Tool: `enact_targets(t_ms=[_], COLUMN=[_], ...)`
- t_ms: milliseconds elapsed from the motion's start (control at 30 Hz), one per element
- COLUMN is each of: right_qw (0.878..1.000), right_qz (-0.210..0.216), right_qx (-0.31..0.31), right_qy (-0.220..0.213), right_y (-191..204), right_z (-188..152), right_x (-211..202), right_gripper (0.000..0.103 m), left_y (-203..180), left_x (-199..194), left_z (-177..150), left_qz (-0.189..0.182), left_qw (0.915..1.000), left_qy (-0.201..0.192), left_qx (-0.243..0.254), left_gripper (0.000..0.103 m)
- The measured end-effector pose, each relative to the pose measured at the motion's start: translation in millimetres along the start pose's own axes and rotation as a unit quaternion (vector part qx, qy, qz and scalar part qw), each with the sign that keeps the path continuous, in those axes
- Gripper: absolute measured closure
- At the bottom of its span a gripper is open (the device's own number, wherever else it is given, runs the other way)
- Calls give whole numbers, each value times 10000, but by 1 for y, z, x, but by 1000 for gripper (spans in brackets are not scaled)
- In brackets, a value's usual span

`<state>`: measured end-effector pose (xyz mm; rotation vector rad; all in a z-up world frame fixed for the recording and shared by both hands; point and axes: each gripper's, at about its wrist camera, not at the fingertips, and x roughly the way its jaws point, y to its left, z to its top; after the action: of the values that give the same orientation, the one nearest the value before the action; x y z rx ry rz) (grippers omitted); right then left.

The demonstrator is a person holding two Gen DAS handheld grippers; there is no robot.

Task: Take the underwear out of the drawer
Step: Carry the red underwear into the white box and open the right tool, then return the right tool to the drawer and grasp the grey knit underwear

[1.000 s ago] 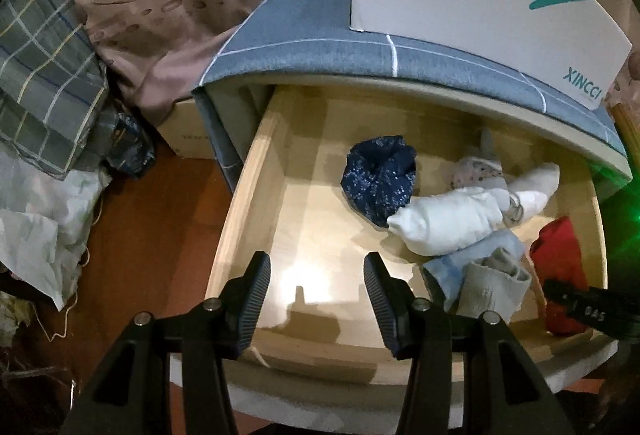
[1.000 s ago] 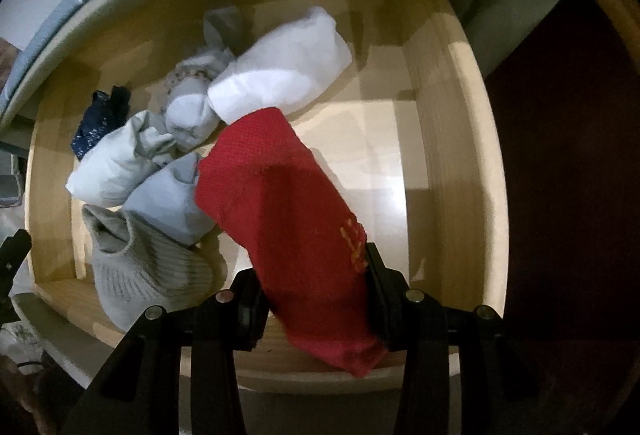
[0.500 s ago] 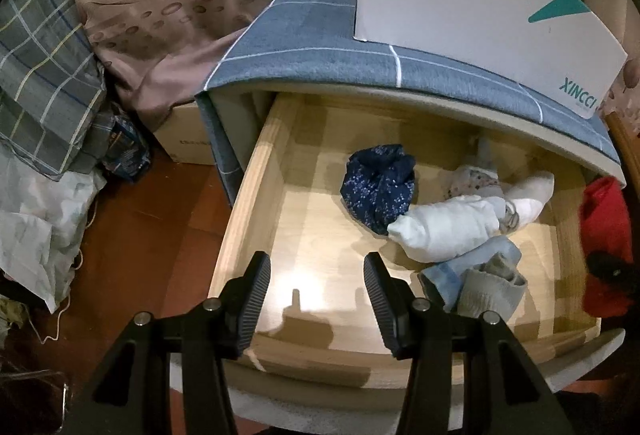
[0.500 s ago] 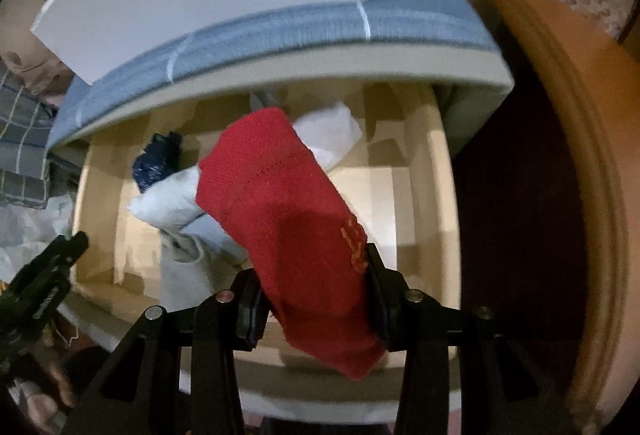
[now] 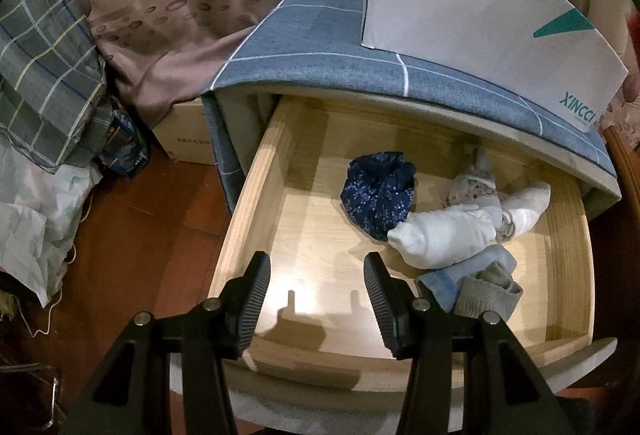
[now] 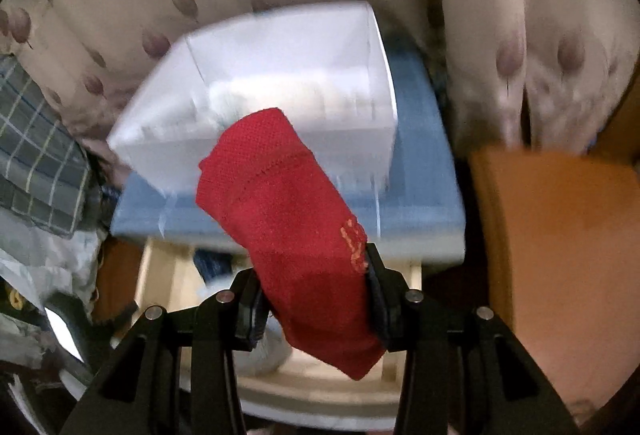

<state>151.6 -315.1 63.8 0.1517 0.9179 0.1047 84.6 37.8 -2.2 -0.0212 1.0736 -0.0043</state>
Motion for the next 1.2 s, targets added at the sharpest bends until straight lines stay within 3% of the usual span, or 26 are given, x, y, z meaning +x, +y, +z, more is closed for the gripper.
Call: enact_targets(t_ms=[233, 533, 867, 1067, 1200], right_qw=[9986, 9975, 9979, 9978, 9977], right_qz=[-156, -532, -602, -644, -650], right_qx=[-175, -340, -15, -58, -212], right_qy=[-464, -329, 223, 123, -5], right_y=[25, 36, 14, 12, 16], right_z=[72, 122, 134, 130, 127], right_x=[-11, 32, 90, 93, 76], right_gripper=[64, 63, 58, 45, 43], left_y=[3, 6, 8, 8, 9], left_x=[0, 1, 4, 4, 4], left_z=[2, 3, 4, 4, 4], left_qz=[-52, -123, -164, -163, -156], left_qw=[9999, 9998, 9996, 9996, 9996], left_qy=[-25, -2, -1, -7, -3], left_qx=[-102, -164, -219, -225, -215], left_gripper=[53, 53, 53, 53, 53])
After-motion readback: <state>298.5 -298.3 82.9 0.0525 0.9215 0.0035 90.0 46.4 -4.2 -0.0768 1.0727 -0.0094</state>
